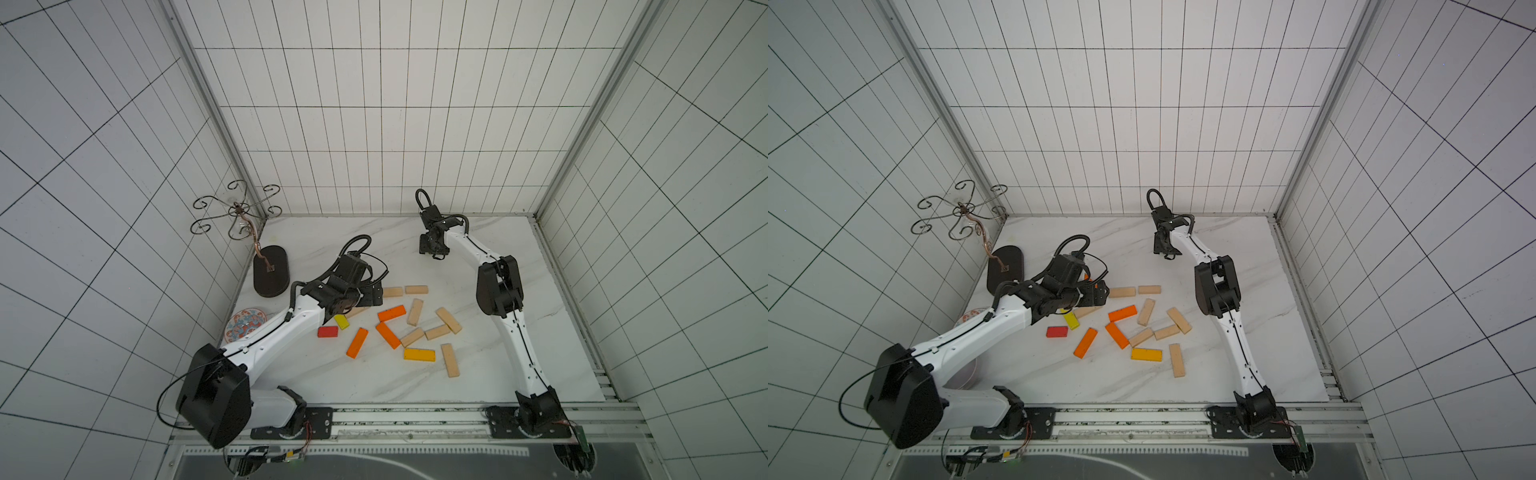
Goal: Assemble a giraffe with building blocks
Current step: Place the building block at the center of the board, then move the building block to the center of the board.
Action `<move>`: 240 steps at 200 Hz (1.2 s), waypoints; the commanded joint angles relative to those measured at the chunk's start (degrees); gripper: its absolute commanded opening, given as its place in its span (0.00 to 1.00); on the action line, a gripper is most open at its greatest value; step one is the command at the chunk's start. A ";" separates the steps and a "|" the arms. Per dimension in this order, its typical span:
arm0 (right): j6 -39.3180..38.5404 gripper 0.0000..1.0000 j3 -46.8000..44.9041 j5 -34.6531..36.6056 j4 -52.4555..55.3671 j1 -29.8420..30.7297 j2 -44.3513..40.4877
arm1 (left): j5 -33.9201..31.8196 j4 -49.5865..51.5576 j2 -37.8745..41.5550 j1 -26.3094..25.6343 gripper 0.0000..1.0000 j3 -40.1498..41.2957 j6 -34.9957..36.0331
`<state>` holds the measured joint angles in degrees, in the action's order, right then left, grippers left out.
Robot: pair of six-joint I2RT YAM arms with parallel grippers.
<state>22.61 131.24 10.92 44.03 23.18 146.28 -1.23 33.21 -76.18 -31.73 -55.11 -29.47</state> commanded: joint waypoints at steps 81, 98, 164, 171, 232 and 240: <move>1.15 0.84 6.66 -0.50 0.34 0.64 -0.20 | 0.16 -0.07 1.62 0.17 0.96 -1.47 0.14; 1.20 0.90 7.18 -0.42 1.33 0.69 -2.48 | 0.08 1.33 3.10 0.09 0.96 -1.58 -0.13; 0.51 0.98 -5.42 3.00 4.75 3.31 -23.47 | -0.95 5.22 14.36 -0.68 0.96 2.51 -2.77; 0.42 0.98 -9.61 3.47 4.62 3.83 -26.70 | -1.05 5.69 15.30 -0.92 0.96 3.07 -2.99; 3.54 0.86 -52.43 3.47 -1.75 8.91 -54.42 | -1.68 8.79 18.79 -7.05 0.96 5.32 -2.81; 4.27 0.84 -56.07 3.33 -1.92 9.77 -56.51 | -1.95 8.76 18.88 -8.11 0.96 5.57 -3.03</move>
<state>24.47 87.79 14.22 41.76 31.31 92.66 -1.91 40.95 -58.28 -37.41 -50.59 -31.55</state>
